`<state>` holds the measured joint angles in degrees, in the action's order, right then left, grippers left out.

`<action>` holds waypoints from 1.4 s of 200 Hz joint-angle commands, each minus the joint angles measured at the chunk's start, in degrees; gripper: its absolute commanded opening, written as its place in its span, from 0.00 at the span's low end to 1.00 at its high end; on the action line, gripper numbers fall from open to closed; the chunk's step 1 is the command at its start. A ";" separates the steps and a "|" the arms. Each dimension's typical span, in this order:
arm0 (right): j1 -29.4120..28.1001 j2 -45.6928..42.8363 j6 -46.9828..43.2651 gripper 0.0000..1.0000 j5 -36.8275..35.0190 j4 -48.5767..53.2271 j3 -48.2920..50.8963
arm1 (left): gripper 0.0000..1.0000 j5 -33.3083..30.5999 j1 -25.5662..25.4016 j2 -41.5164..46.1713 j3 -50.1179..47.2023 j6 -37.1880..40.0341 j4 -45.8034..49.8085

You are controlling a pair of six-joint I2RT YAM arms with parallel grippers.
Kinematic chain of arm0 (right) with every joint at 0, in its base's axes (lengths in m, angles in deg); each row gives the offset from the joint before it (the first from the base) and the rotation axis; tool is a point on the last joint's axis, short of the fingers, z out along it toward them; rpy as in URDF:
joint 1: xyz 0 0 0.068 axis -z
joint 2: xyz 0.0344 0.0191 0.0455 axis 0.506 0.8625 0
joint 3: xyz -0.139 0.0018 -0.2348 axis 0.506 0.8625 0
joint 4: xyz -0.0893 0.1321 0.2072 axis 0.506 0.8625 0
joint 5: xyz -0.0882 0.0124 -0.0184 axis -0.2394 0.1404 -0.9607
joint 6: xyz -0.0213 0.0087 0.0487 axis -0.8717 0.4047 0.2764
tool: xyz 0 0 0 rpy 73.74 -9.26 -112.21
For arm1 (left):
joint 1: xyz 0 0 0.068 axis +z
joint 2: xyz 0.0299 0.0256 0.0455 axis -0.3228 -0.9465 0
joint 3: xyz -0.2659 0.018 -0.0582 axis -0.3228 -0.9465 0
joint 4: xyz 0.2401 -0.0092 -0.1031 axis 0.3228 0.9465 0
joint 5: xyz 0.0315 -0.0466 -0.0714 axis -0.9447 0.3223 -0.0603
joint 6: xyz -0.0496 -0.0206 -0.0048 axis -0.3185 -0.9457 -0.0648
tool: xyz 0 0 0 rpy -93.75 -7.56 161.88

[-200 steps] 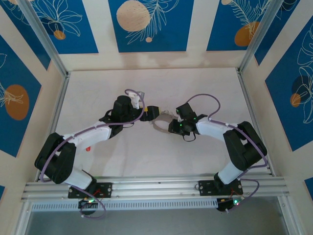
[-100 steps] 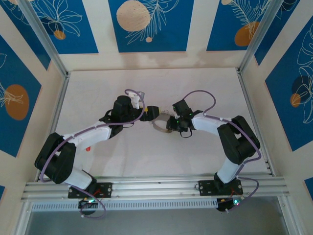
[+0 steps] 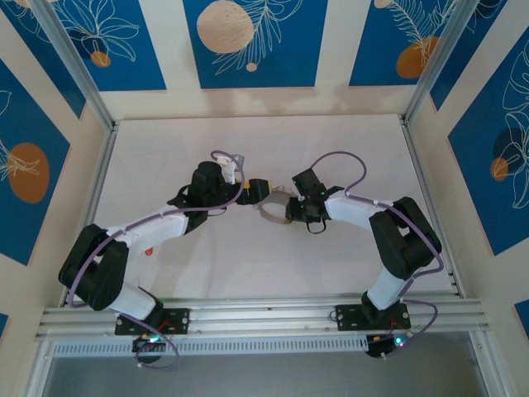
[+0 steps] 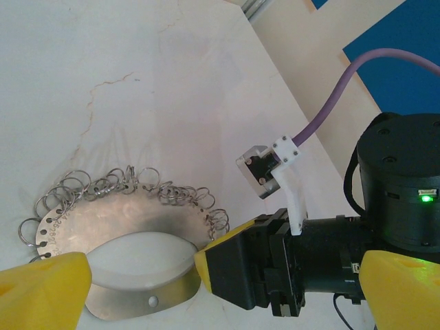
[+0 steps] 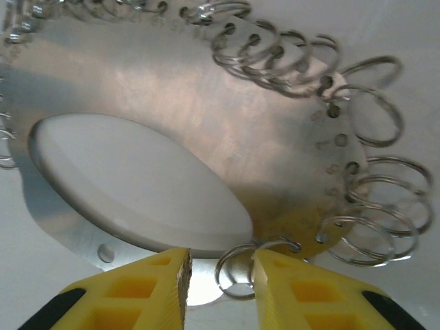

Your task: Put the keys on the keyring

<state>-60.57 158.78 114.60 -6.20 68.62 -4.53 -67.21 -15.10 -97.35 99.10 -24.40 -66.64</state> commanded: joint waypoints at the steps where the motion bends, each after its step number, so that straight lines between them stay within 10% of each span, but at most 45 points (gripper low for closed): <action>1: -0.76 -1.86 -1.32 0.31 -3.27 2.79 0.54 | 1.00 0.58 -0.58 0.24 1.33 0.76 -0.48; 110: 1.78 -13.82 -1.20 0.33 2.65 1.86 6.53 | 0.99 4.44 -3.19 -4.17 4.81 2.62 7.08; 280: -6.92 -0.65 -4.05 0.39 -10.03 5.27 -0.56 | 1.00 -3.91 -3.18 0.07 1.08 0.46 6.11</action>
<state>-67.15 156.75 111.30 -14.29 73.10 -3.20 -70.33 -18.05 -98.64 100.47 -23.52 -60.15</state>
